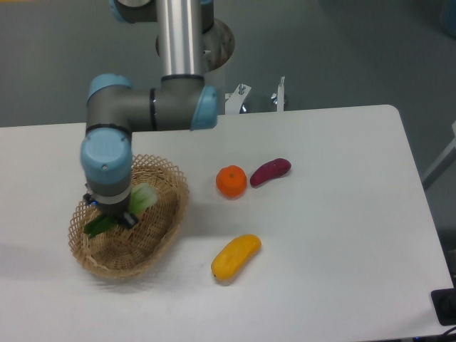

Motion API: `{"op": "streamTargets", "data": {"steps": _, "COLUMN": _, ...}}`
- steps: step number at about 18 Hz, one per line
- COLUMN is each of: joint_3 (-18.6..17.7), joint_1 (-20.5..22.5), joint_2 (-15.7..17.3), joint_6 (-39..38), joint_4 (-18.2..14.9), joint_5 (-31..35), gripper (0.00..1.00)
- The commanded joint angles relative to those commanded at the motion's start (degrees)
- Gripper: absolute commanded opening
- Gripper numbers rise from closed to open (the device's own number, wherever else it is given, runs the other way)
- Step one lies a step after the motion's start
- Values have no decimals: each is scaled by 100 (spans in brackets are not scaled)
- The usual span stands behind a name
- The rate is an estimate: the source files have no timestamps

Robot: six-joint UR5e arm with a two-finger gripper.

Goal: Pick up the green vegetable from the basket
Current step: 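Lift the bok choy out of the basket and carry it away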

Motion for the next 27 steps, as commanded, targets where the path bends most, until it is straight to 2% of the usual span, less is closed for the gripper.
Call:
{"op": "streamTargets", "data": {"steps": 3, "joint_3": 0, "joint_1": 545, "joint_2": 150, "joint_6": 35, "joint_4": 35, "joint_5": 9, "gripper": 16}}
{"op": "streamTargets", "data": {"steps": 6, "joint_3": 0, "joint_1": 1116, "joint_2": 256, "joint_6": 464, "joint_4": 44, "joint_5": 35, "gripper": 16}}
{"op": "streamTargets", "data": {"steps": 14, "joint_3": 114, "joint_1": 2382, "joint_2": 265, "joint_6": 1554, "joint_4": 97, "joint_5": 88, "gripper": 17}}
{"op": "streamTargets", "data": {"steps": 22, "joint_3": 632, "joint_1": 3569, "joint_2": 54, "joint_6": 2688, "joint_4": 35, "joint_5": 105, "gripper": 17}}
{"op": "streamTargets", "data": {"steps": 27, "joint_3": 800, "joint_1": 3974, "joint_2": -157, "joint_6": 3576, "joint_4": 26, "joint_5": 781, "gripper": 18}}
